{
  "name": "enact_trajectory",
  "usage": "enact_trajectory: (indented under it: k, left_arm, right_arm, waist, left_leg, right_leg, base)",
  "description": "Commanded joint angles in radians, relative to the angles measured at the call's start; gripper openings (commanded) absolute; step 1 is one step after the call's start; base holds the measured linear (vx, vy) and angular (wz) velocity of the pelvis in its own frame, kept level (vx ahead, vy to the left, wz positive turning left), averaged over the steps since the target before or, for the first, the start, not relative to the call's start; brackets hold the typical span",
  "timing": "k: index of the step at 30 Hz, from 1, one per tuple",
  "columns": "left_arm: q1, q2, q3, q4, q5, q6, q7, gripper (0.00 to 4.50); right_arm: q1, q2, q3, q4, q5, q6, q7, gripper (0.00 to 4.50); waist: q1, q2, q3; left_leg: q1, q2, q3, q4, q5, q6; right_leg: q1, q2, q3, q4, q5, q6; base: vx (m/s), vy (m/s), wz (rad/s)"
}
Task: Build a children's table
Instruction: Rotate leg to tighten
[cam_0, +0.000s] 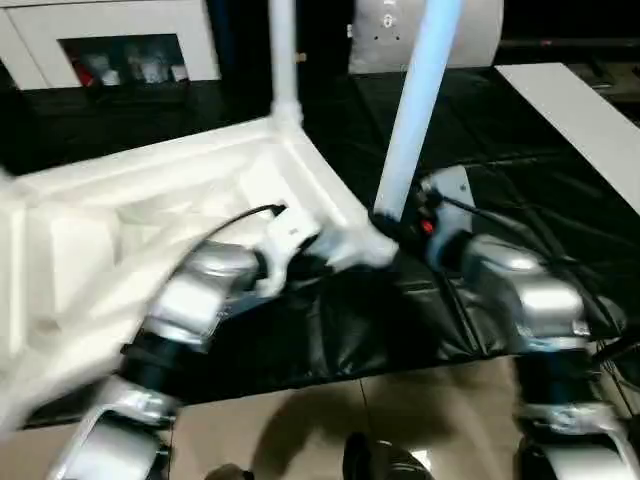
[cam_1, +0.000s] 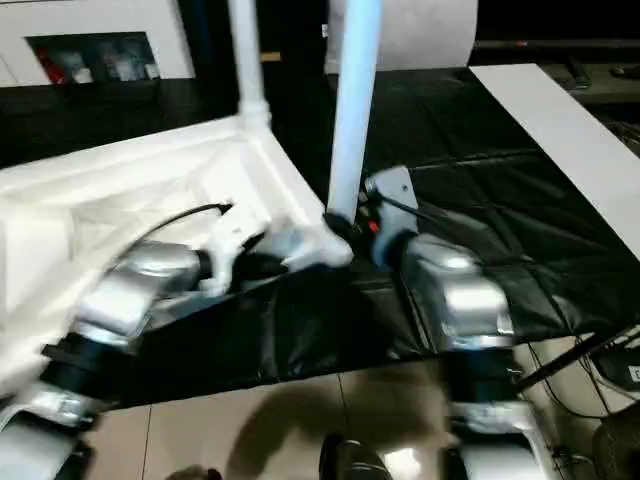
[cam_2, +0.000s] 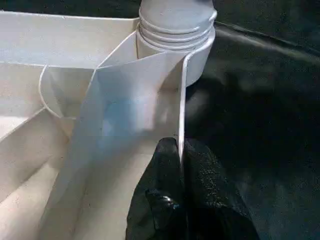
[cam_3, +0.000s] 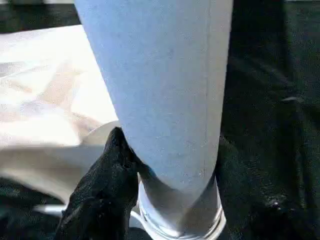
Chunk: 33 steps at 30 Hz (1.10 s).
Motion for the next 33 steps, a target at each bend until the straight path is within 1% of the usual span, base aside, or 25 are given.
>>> enact_trajectory:
  k: [1,2,3,4,5,7,9,10,11,12,13,15,19,20,21,22,23,24,25,26,28,30,31,32,33]
  left_arm:
    - [-0.023,-0.074,-0.008,-0.045,-0.007,0.014,0.079,0.00]
    - [-0.025,-0.083,-0.017,-0.044,-0.002,0.013,0.085,0.00]
    - [-0.028,-0.082,-0.026,-0.041,0.005,0.008,0.084,0.00]
    - [-0.032,-0.078,-0.035,-0.040,0.012,0.012,0.090,0.00]
    - [-0.032,-0.074,-0.036,-0.040,0.013,0.014,0.090,0.00]
    - [-0.030,-0.061,-0.033,-0.042,0.015,0.010,0.084,0.00]
    - [-0.023,-0.037,-0.037,-0.047,0.017,-0.005,0.067,0.00]
    - [-0.015,-0.023,-0.035,-0.052,0.016,-0.010,0.057,0.00]
    - [-0.009,-0.006,-0.039,-0.053,0.017,-0.025,0.037,0.00]
    - [-0.007,-0.002,-0.040,-0.053,0.017,-0.028,0.033,0.00]
    - [-0.002,0.011,-0.042,-0.052,0.015,-0.037,0.019,0.00]
    - [0.005,0.033,-0.043,-0.052,0.006,-0.058,-0.011,0.00]
    - [0.018,0.086,-0.054,-0.045,-0.011,-0.104,-0.083,0.00]
    - [0.019,0.090,-0.055,-0.044,-0.011,-0.109,-0.088,0.00]
    - [0.022,0.114,-0.065,-0.037,-0.016,-0.145,-0.126,0.00]
    - [0.028,0.140,-0.073,-0.033,-0.028,-0.181,-0.179,0.00]
    - [0.029,0.152,-0.079,-0.029,-0.032,-0.201,-0.202,0.00]
    - [0.029,0.171,-0.090,-0.023,-0.035,-0.225,-0.239,0.00]
    - [0.029,0.179,-0.096,-0.019,-0.037,-0.237,-0.255,0.00]
    - [0.029,0.199,-0.109,-0.012,-0.038,-0.276,-0.295,0.00]
    - [0.029,0.208,-0.115,-0.008,-0.039,-0.297,-0.313,0.00]
    - [0.030,0.249,-0.144,-0.004,-0.047,-0.353,-0.406,0.00]
    - [0.030,0.249,-0.144,-0.004,-0.047,-0.353,-0.406,0.00]
    - [0.030,0.263,-0.154,-0.003,-0.047,-0.372,-0.436,0.00]
    - [0.030,0.263,-0.154,-0.003,-0.047,-0.372,-0.436,0.00]
  right_arm:
    - [0.011,0.069,0.071,0.039,-0.001,-0.018,-0.022,1.96]
    - [0.012,0.077,0.066,0.040,-0.001,-0.046,-0.031,2.50]
    - [0.014,0.080,0.057,0.036,0.008,-0.063,-0.025,2.63]
    - [0.019,0.085,0.049,0.023,0.016,-0.071,-0.025,2.63]
    - [0.022,0.083,0.046,0.016,0.019,-0.070,-0.022,2.69]
    - [0.034,0.071,0.042,-0.003,0.025,-0.070,-0.009,2.99]
    - [0.049,0.043,0.040,-0.020,0.029,-0.081,0.018,3.12]
    - [0.059,0.015,0.042,-0.025,0.029,-0.101,0.043,3.15]
    - [0.068,-0.015,0.041,-0.028,0.028,-0.117,0.073,3.37]
    - [0.070,-0.021,0.041,-0.028,0.029,-0.120,0.079,3.37]
    - [0.073,-0.045,0.037,-0.027,0.034,-0.134,0.111,3.56]
    - [0.075,-0.086,0.029,-0.020,0.047,-0.157,0.174,3.60]
    - [0.072,-0.181,0.031,-0.011,0.074,-0.188,0.322,3.99]
    - [0.072,-0.187,0.033,-0.010,0.076,-0.190,0.332,4.05]
    - [0.072,-0.230,0.046,-0.008,0.086,-0.207,0.406,4.05]
    - [0.077,-0.280,0.066,-0.010,0.104,-0.229,0.507,4.31]
    - [0.076,-0.297,0.069,-0.006,0.114,-0.231,0.543,4.31]
    - [0.073,-0.321,0.073,0.002,0.125,-0.234,0.592,4.41]
    - [0.071,-0.330,0.076,0.006,0.127,-0.238,0.609,4.47]
    - [0.064,-0.352,0.084,0.018,0.129,-0.246,0.646,4.49]
    - [0.060,-0.361,0.087,0.026,0.129,-0.250,0.662,4.49]
    - [0.047,-0.401,0.108,0.043,0.160,-0.251,0.787,4.49]
    - [0.047,-0.401,0.108,0.043,0.160,-0.251,0.787,4.49]
    - [0.043,-0.415,0.118,0.047,0.168,-0.253,0.827,4.49]
    - [0.043,-0.415,0.118,0.047,0.168,-0.253,0.827,4.33]
  waist:
    - [0.005,-0.011,-0.072]
    - [0.006,-0.011,-0.073]
    - [0.007,-0.009,-0.073]
    - [0.008,-0.008,-0.076]
    - [0.008,-0.008,-0.076]
    - [0.011,-0.007,-0.078]
    - [0.014,-0.007,-0.079]
    - [0.017,-0.007,-0.079]
    - [0.019,-0.005,-0.079]
    - [0.020,-0.005,-0.078]
    - [0.022,-0.006,-0.077]
    - [0.023,-0.005,-0.078]
    - [0.023,-0.006,-0.075]
    - [0.024,-0.005,-0.076]
    - [0.023,-0.006,-0.076]
    - [0.026,-0.006,-0.078]
    - [0.027,-0.005,-0.078]
    - [0.028,-0.008,-0.080]
    - [0.031,-0.007,-0.081]
    - [0.033,-0.007,-0.081]
    - [0.037,-0.006,-0.081]
    - [0.045,-0.007,-0.083]
    - [0.051,-0.010,-0.085]
    - [0.057,-0.009,-0.084]
    - [0.057,-0.009,-0.084]
  left_leg:
    - [-0.014,0.002,0.009,-0.062,-0.063,0.113]
    - [-0.014,0.003,0.008,-0.063,-0.058,0.118]
    - [-0.014,0.004,0.008,-0.062,-0.050,0.121]
    - [-0.016,0.005,0.007,-0.062,-0.022,0.144]
    - [-0.016,0.006,0.006,-0.061,-0.010,0.151]
    - [-0.015,0.008,0.006,-0.059,0.031,0.178]
    - [-0.016,0.008,0.006,-0.058,0.045,0.190]
    - [-0.015,0.010,0.007,-0.057,0.060,0.208]
    - [-0.013,0.010,0.008,-0.056,0.061,0.214]
    - [-0.013,0.011,0.008,-0.056,0.058,0.216]
    - [-0.013,0.012,0.008,-0.057,0.053,0.216]
    - [-0.014,0.011,0.008,-0.057,0.042,0.213]
    - [-0.014,0.011,0.009,-0.059,-0.014,0.195]
    - [-0.014,0.011,0.008,-0.058,-0.014,0.191]
    - [-0.014,0.011,0.009,-0.059,-0.014,0.188]
    - [-0.014,0.010,0.008,-0.057,-0.027,0.195]
    - [-0.014,0.011,0.008,-0.057,-0.022,0.196]
    - [-0.013,0.013,0.008,-0.057,-0.016,0.205]
    - [-0.011,0.014,0.008,-0.056,-0.011,0.207]
    - [-0.011,0.015,0.008,-0.056,-0.001,0.209]
    - [-0.009,0.017,0.009,-0.056,0.006,0.206]
    - [-0.007,0.018,0.009,-0.056,0.005,0.205]
    - [-0.006,0.021,0.010,-0.056,0.009,0.206]
    - [-0.003,0.023,0.010,-0.057,0.016,0.206]
    - [-0.003,0.023,0.010,-0.057,0.016,0.206]
  right_leg:
    - [0.083,-0.052,0.051,-0.076,-0.445,-0.026]
    - [0.083,-0.054,0.052,-0.073,-0.434,-0.032]
    - [0.083,-0.054,0.054,-0.070,-0.418,-0.040]
    - [0.086,-0.052,0.058,-0.059,-0.359,-0.062]
    - [0.086,-0.053,0.060,-0.055,-0.338,-0.071]
    - [0.087,-0.054,0.064,-0.046,-0.282,-0.102]
    - [0.089,-0.055,0.065,-0.042,-0.262,-0.113]
    - [0.088,-0.055,0.066,-0.038,-0.244,-0.129]
    - [0.087,-0.055,0.067,-0.039,-0.244,-0.130]
    - [0.086,-0.055,0.067,-0.040,-0.247,-0.133]
    - [0.088,-0.055,0.067,-0.040,-0.256,-0.136]
    - [0.089,-0.056,0.066,-0.042,-0.268,-0.135]
    - [0.090,-0.055,0.065,-0.051,-0.328,-0.116]
    - [0.090,-0.056,0.065,-0.050,-0.330,-0.114]
    - [0.089,-0.055,0.066,-0.051,-0.331,-0.114]
    - [0.092,-0.055,0.065,-0.052,-0.337,-0.108]
    - [0.092,-0.055,0.067,-0.048,-0.327,-0.111]
    - [0.091,-0.055,0.067,-0.047,-0.318,-0.117]
    - [0.089,-0.056,0.068,-0.046,-0.313,-0.121]
    - [0.087,-0.055,0.068,-0.044,-0.308,-0.129]
    - [0.085,-0.056,0.069,-0.043,-0.309,-0.140]
    - [0.087,-0.058,0.070,-0.041,-0.311,-0.146]
    - [0.086,-0.059,0.072,-0.038,-0.307,-0.148]
    - [0.083,-0.059,0.073,-0.036,-0.301,-0.154]
    - [0.083,-0.059,0.073,-0.036,-0.301,-0.154]
  base:
    - [0.000,0.000,0.00]
    - [0.000,0.000,0.00]
    - [0.000,0.000,0.00]
    - [0.000,0.000,0.00]
    - [0.000,0.000,0.00]
    - [0.000,0.000,0.00]
    - [0.000,0.000,0.00]
    - [0.000,0.000,0.00]
    - [0.000,0.000,0.00]
    - [0.000,0.000,0.00]
    - [0.000,0.000,0.00]
    - [0.000,0.000,0.00]
    - [0.000,0.000,0.00]
    - [0.000,0.000,0.00]
    - [0.000,0.000,0.00]
    - [0.000,0.000,0.00]
    - [0.000,0.000,0.00]
    - [0.000,0.000,0.00]
    - [0.000,0.000,0.00]
    - [0.000,0.000,0.00]
    - [0.000,0.000,0.00]
    - [0.000,0.000,0.00]
    - [0.000,0.000,0.00]
    - [0.000,0.000,0.00]
    - [0.000,0.000,0.00]
